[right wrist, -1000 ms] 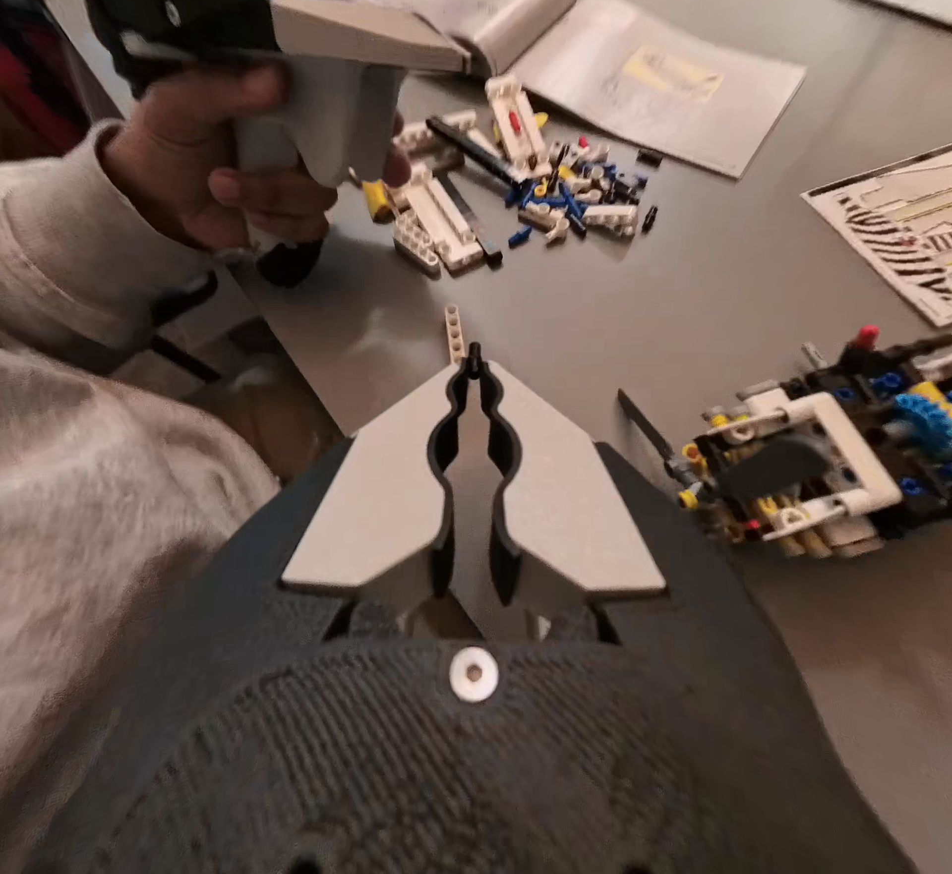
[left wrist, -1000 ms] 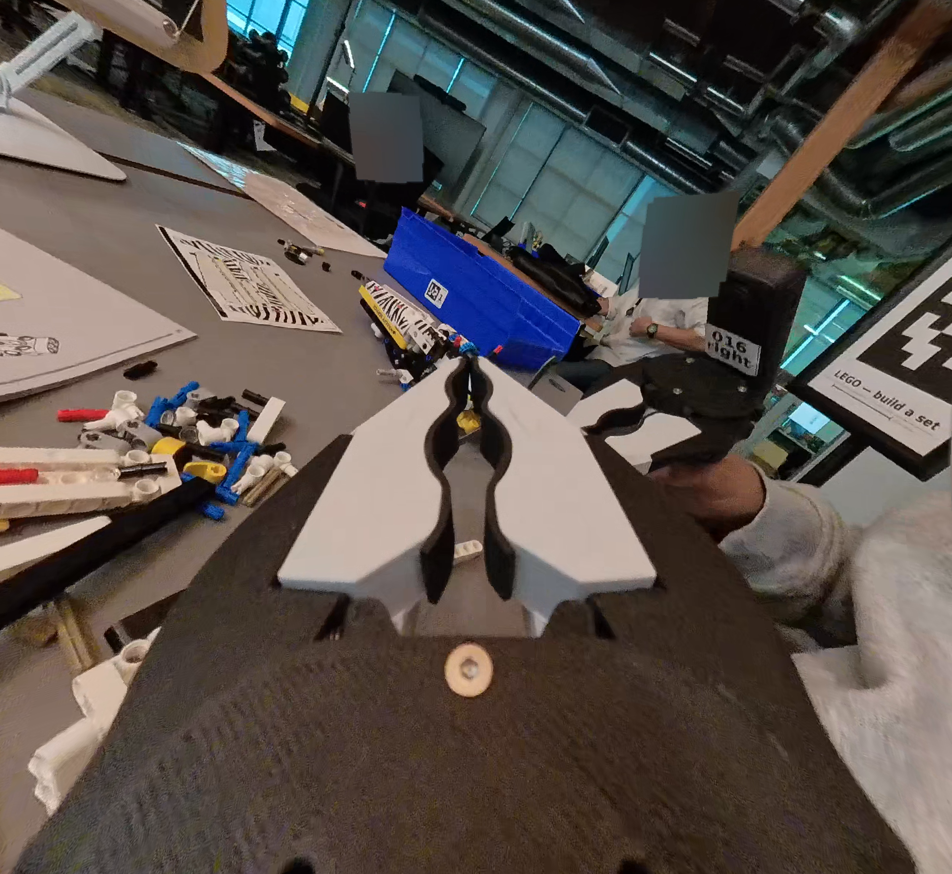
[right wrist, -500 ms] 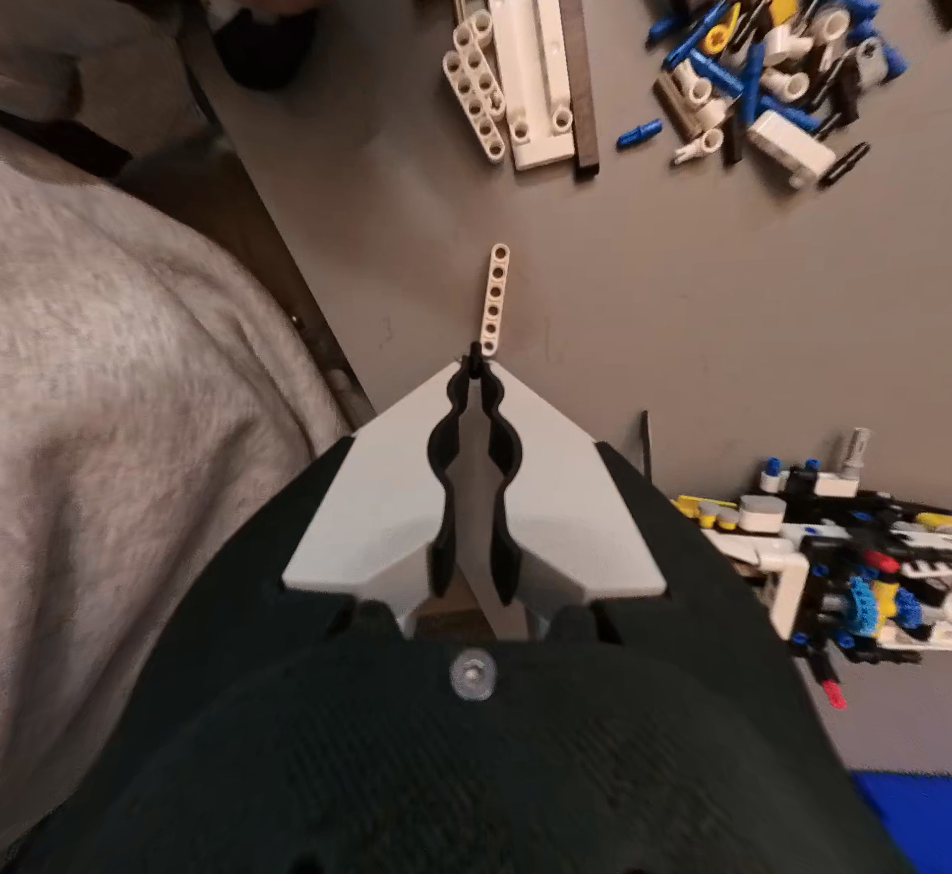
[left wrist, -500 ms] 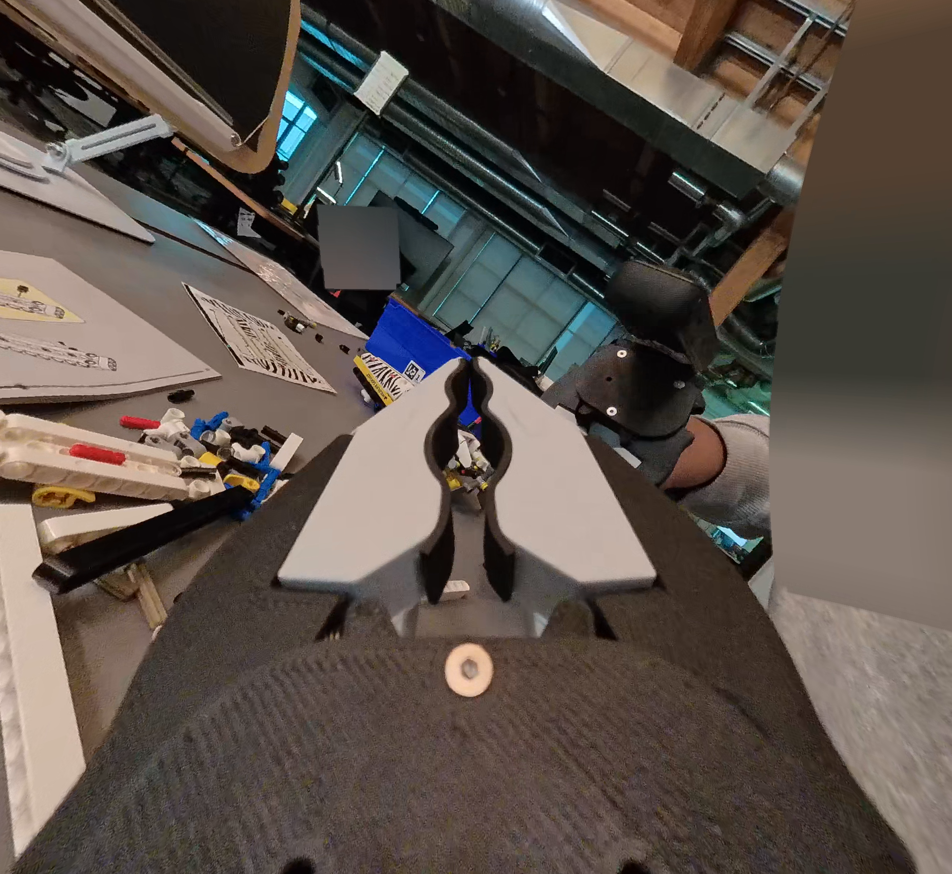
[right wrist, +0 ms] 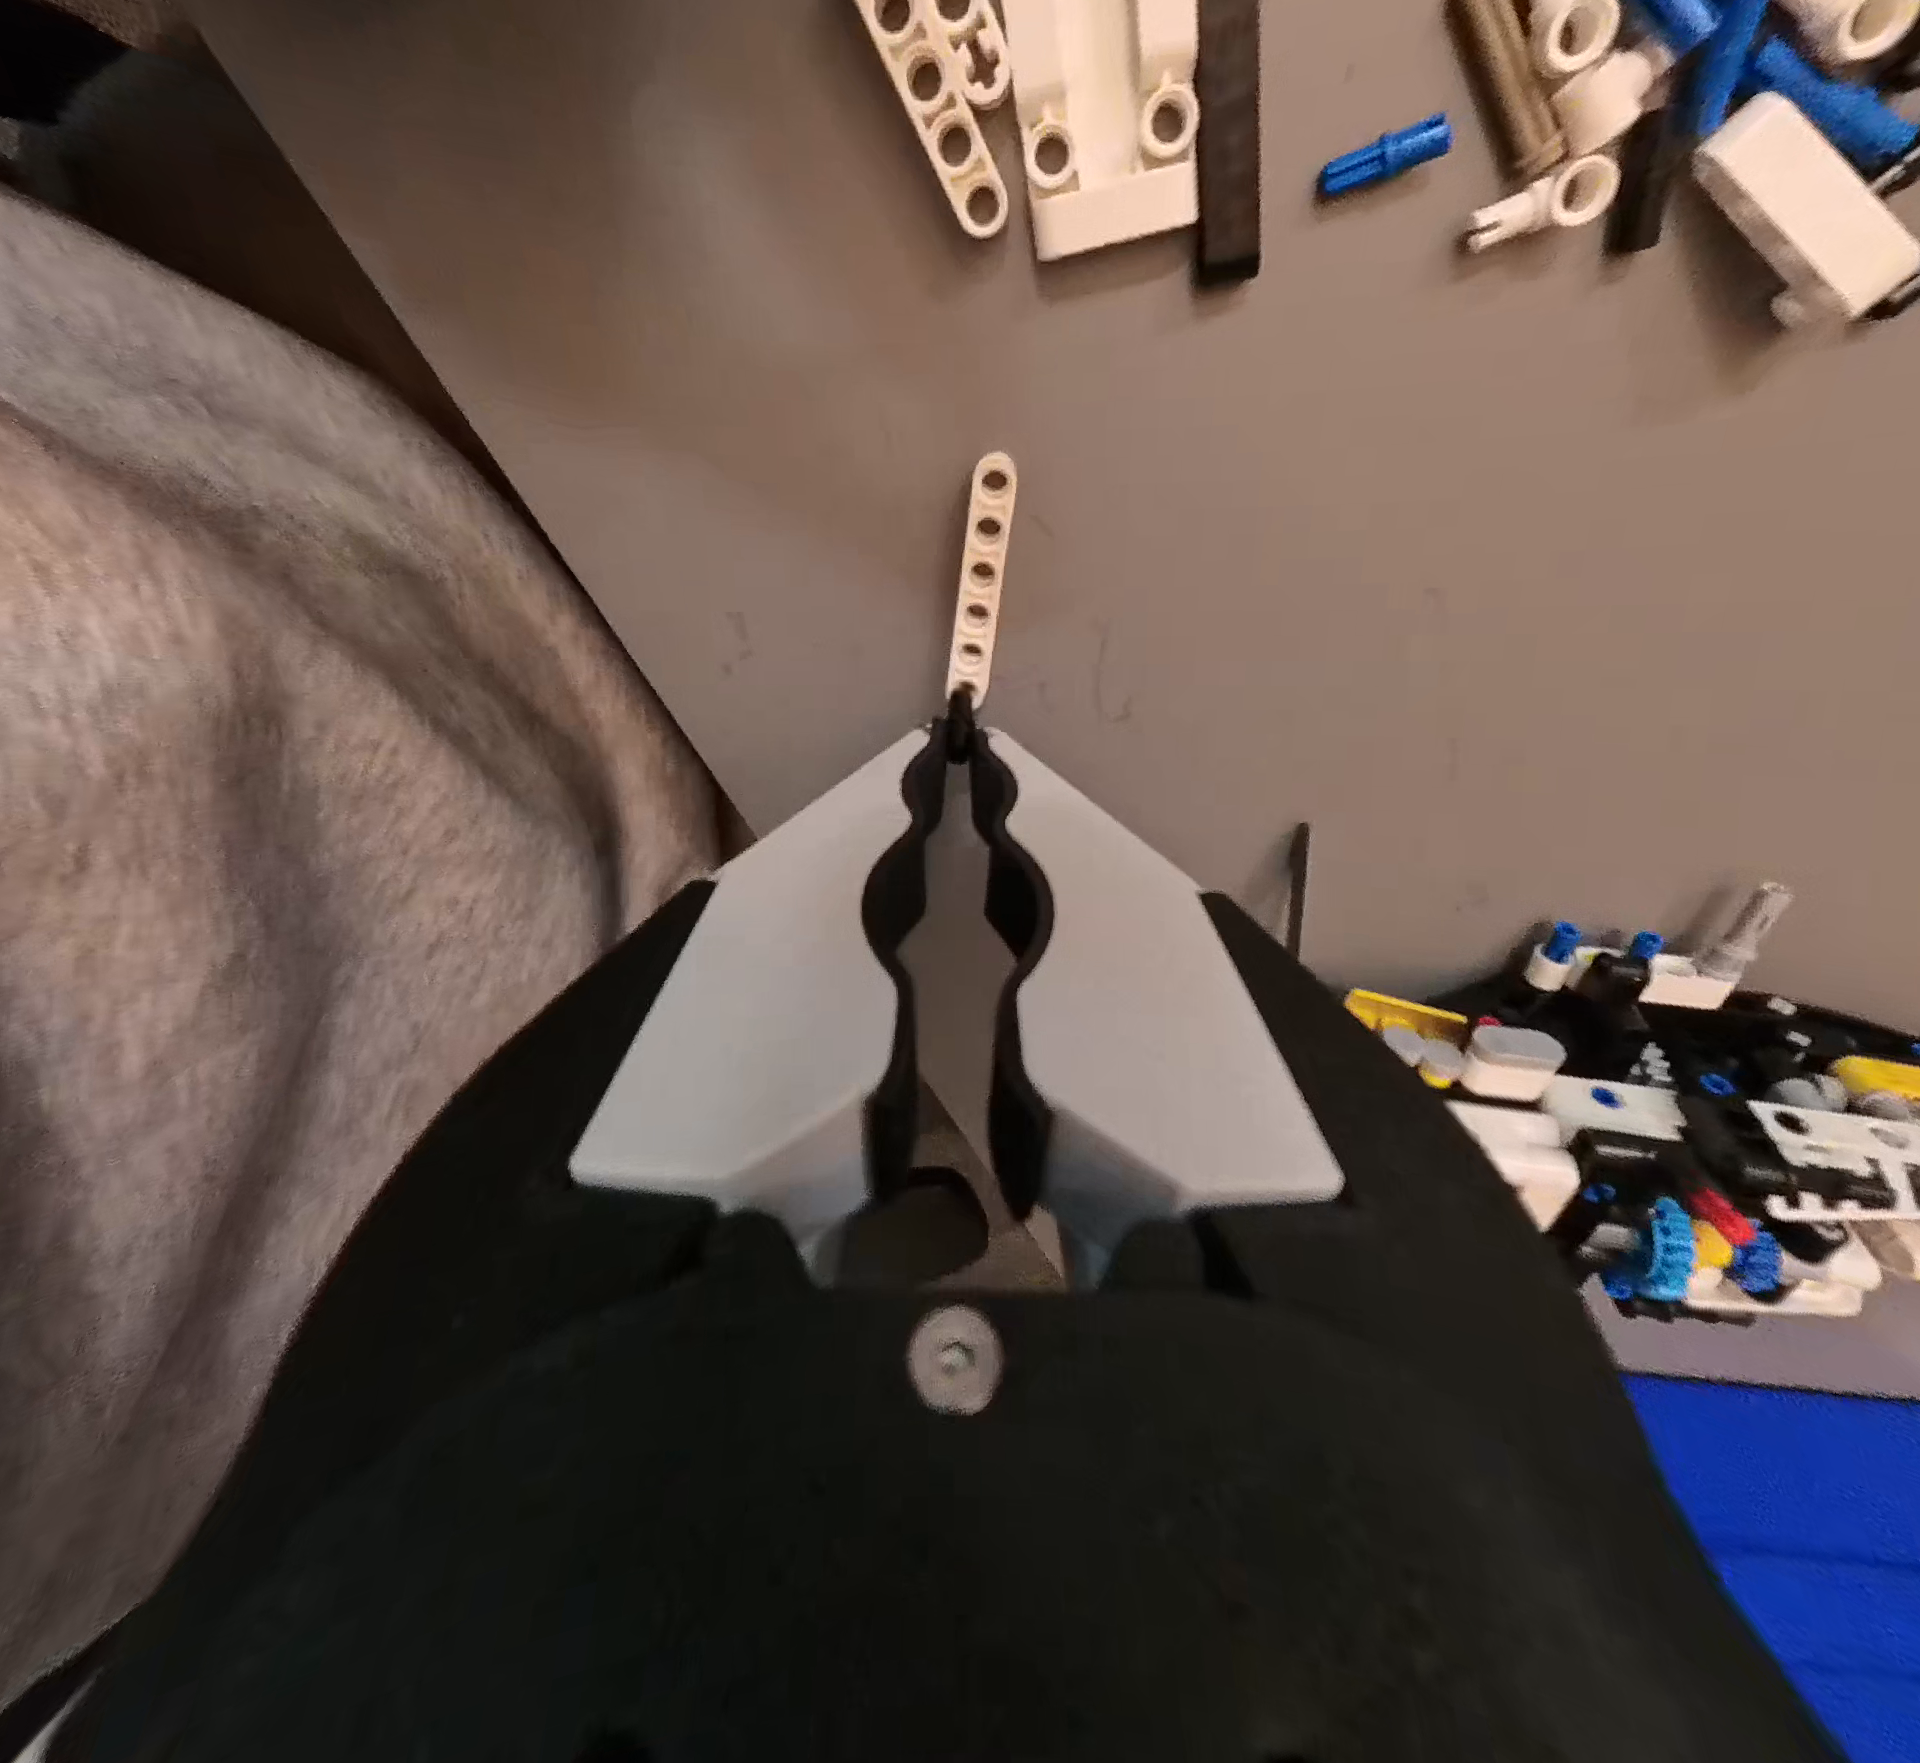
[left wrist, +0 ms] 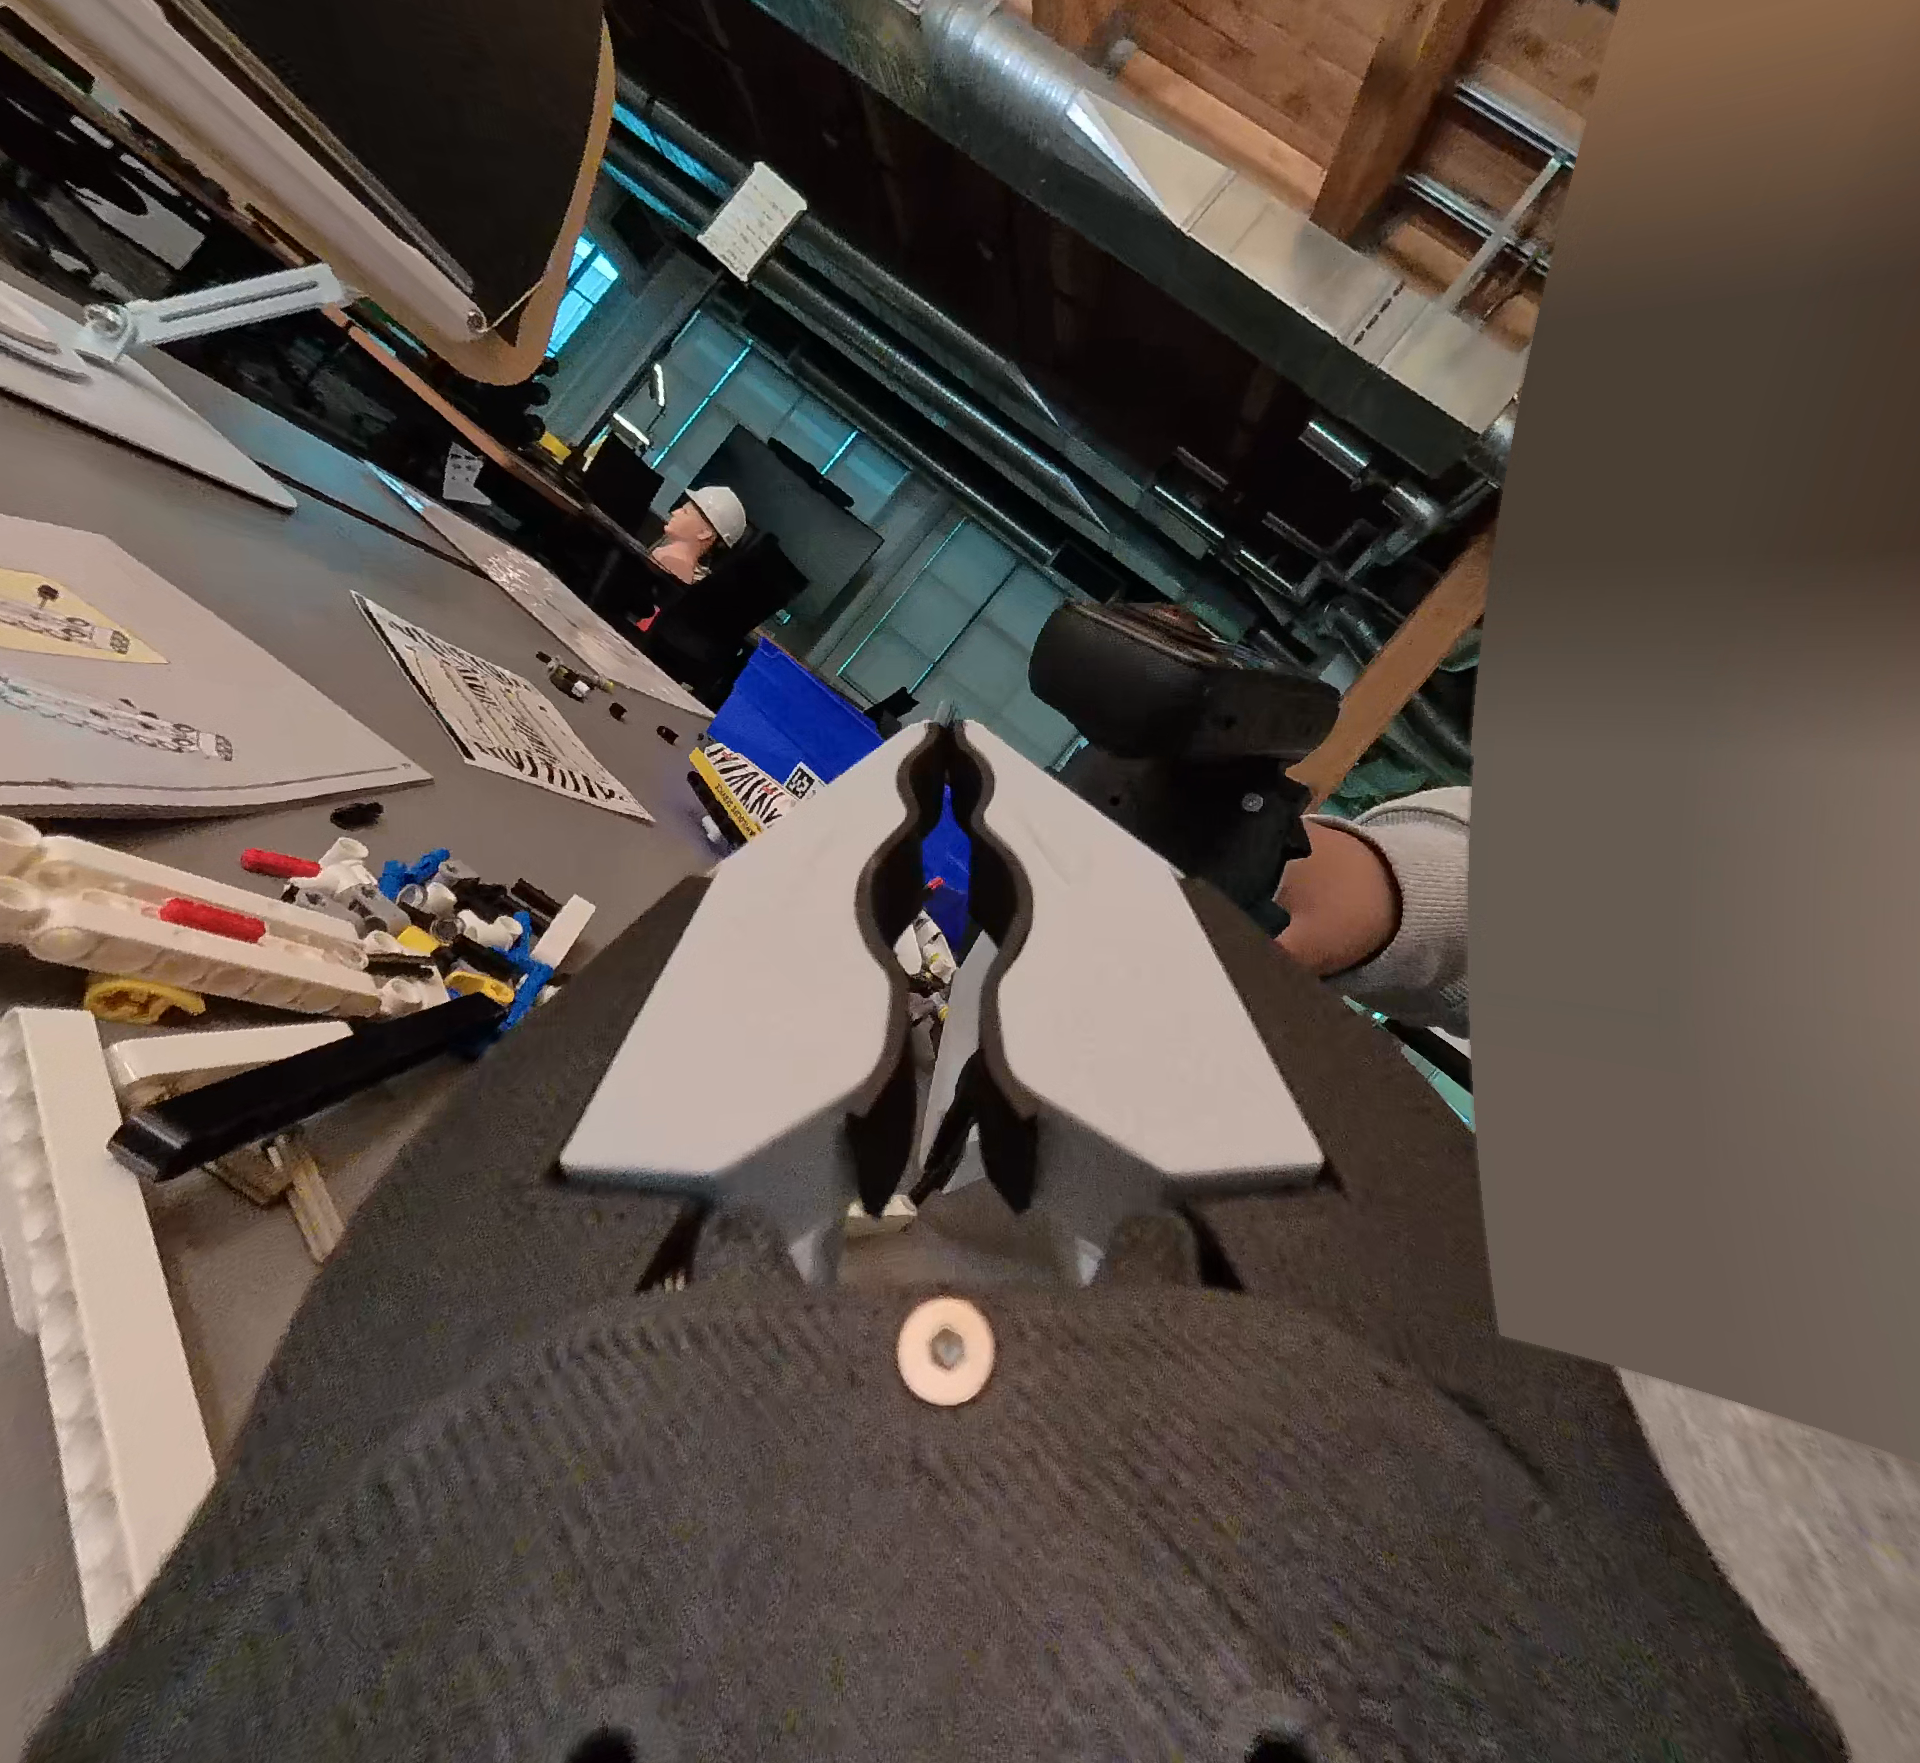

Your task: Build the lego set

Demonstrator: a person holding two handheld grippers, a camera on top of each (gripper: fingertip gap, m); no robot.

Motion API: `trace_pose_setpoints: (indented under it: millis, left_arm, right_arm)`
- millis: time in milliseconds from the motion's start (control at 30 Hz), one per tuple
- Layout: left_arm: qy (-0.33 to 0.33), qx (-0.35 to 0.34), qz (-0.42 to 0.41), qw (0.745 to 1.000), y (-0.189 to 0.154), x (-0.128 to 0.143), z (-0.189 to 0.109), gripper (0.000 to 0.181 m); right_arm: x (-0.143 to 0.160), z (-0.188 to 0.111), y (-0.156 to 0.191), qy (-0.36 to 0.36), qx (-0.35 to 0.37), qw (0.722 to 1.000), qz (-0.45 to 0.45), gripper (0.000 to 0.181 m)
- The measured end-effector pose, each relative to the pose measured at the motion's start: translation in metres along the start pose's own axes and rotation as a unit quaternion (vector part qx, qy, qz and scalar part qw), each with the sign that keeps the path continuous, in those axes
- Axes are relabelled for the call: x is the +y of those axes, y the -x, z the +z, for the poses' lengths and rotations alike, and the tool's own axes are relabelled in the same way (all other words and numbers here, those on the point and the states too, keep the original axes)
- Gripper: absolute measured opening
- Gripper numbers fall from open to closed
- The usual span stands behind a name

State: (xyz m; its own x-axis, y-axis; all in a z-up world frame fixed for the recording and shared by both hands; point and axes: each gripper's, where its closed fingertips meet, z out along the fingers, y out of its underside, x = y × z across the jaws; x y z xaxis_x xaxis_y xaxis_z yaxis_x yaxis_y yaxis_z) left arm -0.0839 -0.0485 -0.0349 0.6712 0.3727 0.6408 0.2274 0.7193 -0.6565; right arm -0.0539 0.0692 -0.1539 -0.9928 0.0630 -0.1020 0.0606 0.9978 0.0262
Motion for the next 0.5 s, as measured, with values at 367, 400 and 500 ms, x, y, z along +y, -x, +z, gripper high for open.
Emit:
trace_pose_setpoints:
  millis: [367, 400, 500]
  left_arm:
    - [-0.007, 0.004, -0.020, 1.000, 0.0018, -0.0037, -0.0016, 0.000]
    - [-0.008, 0.004, -0.021, 1.000, 0.0018, -0.0042, -0.0018, 0.000]
    - [-0.011, 0.003, -0.021, 1.000, 0.0022, -0.0058, -0.0026, 0.000]
  right_arm:
    - [0.0001, 0.0024, -0.0001, 0.033, 0.003, 0.999, 0.003, 0.002]
    - [0.0001, 0.0021, -0.0001, 0.036, 0.004, 0.999, 0.003, 0.002]
    - [-0.0004, 0.0018, -0.0010, 0.046, 0.009, 0.999, -0.001, 0.002]
